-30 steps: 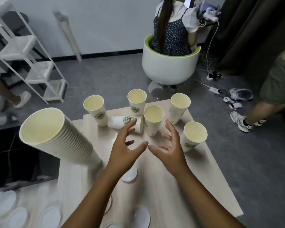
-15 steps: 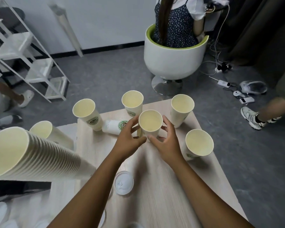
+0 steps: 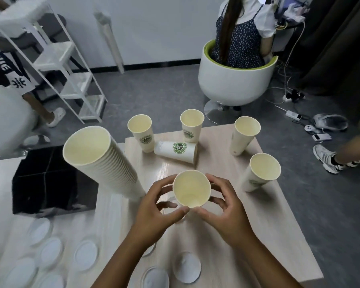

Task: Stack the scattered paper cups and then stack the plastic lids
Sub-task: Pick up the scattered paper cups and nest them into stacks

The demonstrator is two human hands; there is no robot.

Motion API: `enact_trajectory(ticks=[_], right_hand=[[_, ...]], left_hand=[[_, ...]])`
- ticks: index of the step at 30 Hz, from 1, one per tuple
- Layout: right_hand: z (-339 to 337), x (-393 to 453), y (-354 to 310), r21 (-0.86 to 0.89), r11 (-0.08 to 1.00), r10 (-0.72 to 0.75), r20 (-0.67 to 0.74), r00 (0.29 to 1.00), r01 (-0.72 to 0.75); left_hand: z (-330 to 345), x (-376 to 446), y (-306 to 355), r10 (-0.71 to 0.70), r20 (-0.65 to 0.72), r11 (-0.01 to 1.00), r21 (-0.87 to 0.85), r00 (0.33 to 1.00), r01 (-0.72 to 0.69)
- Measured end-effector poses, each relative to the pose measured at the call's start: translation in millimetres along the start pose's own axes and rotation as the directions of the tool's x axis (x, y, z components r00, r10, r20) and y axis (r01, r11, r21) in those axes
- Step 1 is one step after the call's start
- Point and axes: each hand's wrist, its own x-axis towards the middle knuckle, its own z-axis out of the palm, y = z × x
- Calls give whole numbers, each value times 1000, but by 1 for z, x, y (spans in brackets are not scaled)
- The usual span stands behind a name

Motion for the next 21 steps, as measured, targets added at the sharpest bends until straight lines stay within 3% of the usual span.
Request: enact_trajectory(ticks=[12,21], right_hand=[[194,-89,-87,17,990,-143,243,959,143],[367,-100,-187,113,926,-373,416,829,360]], left_hand=[[-191,-164,-20,104,-249,994,70,963,-89],[-356,-254,-3,222,-521,975,97,824,-201]])
